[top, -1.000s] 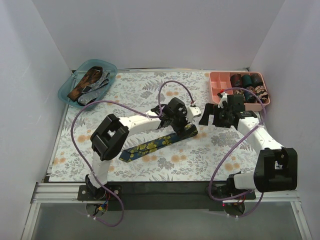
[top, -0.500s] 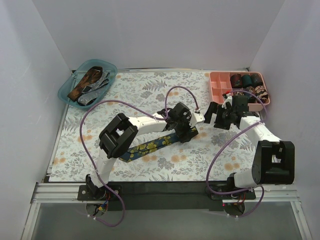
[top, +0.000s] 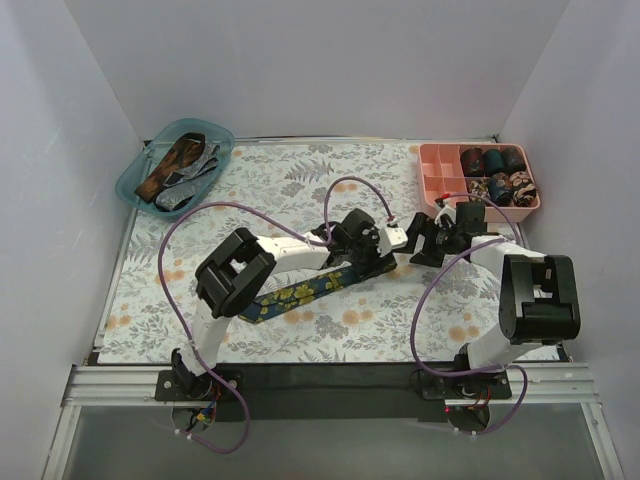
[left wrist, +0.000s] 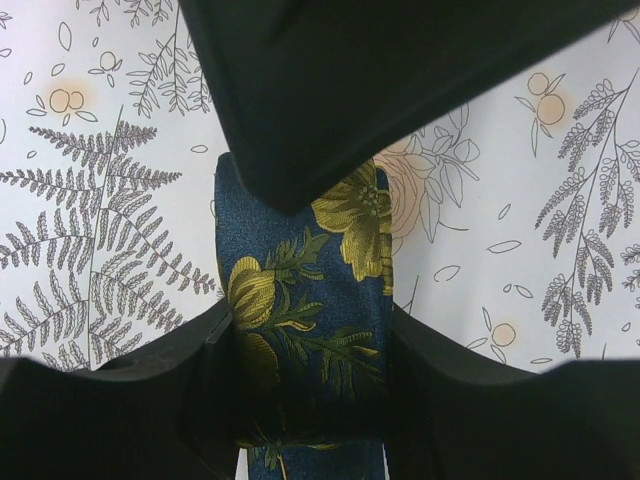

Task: Roll the ties
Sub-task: Roll the tie

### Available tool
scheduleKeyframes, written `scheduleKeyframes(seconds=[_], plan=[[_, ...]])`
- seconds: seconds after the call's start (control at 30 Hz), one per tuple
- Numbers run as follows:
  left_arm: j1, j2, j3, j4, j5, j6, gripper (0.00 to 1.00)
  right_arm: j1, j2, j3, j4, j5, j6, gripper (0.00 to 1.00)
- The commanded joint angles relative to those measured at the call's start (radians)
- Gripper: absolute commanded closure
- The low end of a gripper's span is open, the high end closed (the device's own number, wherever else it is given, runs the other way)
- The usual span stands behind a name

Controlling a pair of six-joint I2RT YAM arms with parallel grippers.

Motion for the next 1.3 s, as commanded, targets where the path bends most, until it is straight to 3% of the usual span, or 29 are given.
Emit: scheduleKeyframes(seconds=[0.0, 0.43, 0.77, 0.87, 1.07, 1.17, 1.27], plan=[[-0.005, -0.017, -0.058, -0.017, -0.006, -0.013, 0.59, -0.004, 0.045, -0.022, 0.156, -0.133, 0.045, 0.23], [-0.005, -0.017, -0.104, 0.032, 0.021, -0.042, 0.59, 0.024, 0.161, -0.067, 0.227, -0.233, -0.041, 0.24], [-0.005, -0.013, -0.144, 0.107, 0.032, -0.076, 0.59, 0.041, 0.239, -0.117, 0.310, -0.289, -0.064, 0.36], [-0.005, -0.011, -0.155, 0.132, 0.044, -0.083, 0.59, 0.047, 0.259, -0.125, 0.337, -0.299, -0.064, 0.44], [-0.006, -0.007, -0.181, 0.173, 0.058, -0.094, 0.59, 0.059, 0.257, -0.116, 0.356, -0.285, -0.070, 0.80], [-0.008, -0.028, -0.199, 0.178, 0.052, -0.099, 0.53, 0.059, 0.234, -0.105, 0.354, -0.262, -0.077, 0.98], [-0.008, -0.074, -0.221, 0.178, 0.026, -0.109, 0.42, 0.059, 0.210, -0.099, 0.350, -0.215, -0.082, 0.99]])
